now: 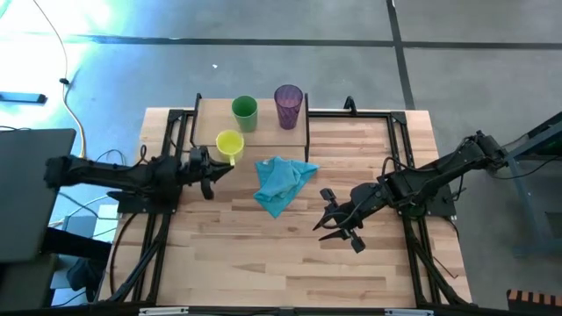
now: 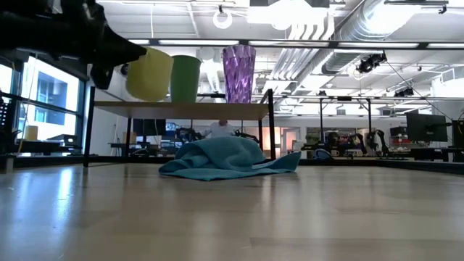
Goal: Stack small to large cups/mugs on shelf
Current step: Put the yellow mug on the shelf
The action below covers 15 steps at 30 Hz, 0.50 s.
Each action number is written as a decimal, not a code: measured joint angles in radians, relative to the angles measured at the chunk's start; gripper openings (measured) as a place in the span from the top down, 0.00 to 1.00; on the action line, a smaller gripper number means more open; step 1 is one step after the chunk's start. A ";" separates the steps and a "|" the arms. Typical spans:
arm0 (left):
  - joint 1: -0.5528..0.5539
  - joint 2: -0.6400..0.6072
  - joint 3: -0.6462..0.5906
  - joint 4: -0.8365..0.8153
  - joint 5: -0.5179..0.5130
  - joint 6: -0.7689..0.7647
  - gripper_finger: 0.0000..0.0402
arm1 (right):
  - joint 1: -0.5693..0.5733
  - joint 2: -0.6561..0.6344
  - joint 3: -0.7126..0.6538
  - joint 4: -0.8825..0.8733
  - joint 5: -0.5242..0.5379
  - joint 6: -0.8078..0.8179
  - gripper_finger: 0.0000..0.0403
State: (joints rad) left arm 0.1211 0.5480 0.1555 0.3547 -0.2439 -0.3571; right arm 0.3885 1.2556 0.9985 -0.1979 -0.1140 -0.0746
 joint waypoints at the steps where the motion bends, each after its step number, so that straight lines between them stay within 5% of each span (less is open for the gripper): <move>1: -0.039 0.000 0.000 -0.015 -0.029 -0.011 1.00 | 0.000 0.000 0.000 0.002 0.000 0.000 0.68; 15: -0.541 0.032 0.000 -0.106 -0.451 -0.111 1.00 | 0.000 0.000 0.000 0.007 0.000 -0.003 0.68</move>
State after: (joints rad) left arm -0.4201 0.5805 0.1555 0.2489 -0.6953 -0.4680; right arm 0.3885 1.2556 0.9985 -0.1905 -0.1143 -0.0780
